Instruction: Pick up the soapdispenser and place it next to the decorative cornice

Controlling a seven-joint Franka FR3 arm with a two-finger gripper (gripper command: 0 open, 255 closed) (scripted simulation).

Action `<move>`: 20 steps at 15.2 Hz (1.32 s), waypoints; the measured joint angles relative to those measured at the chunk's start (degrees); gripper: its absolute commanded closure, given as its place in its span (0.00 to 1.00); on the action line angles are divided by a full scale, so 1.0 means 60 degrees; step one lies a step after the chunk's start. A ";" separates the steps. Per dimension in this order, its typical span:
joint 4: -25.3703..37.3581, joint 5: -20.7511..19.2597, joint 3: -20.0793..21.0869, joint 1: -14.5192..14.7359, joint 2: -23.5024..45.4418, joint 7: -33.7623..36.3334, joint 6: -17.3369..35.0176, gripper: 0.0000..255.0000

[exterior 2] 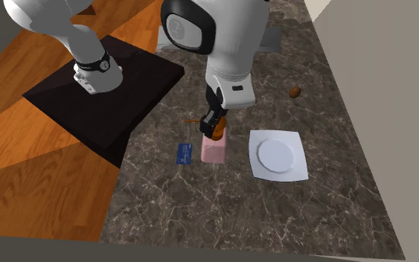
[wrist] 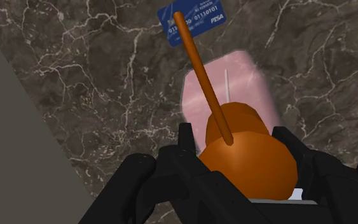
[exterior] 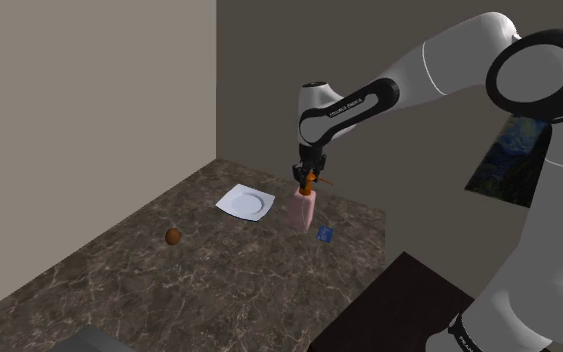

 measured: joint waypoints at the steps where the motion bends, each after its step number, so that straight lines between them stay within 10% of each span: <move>1: 0.0042 0.0010 -0.0005 -0.0013 -0.0062 -0.0041 -0.0099 1.00; 20: 0.1152 0.0164 0.0038 0.0024 -0.1145 -0.0372 -0.2273 1.00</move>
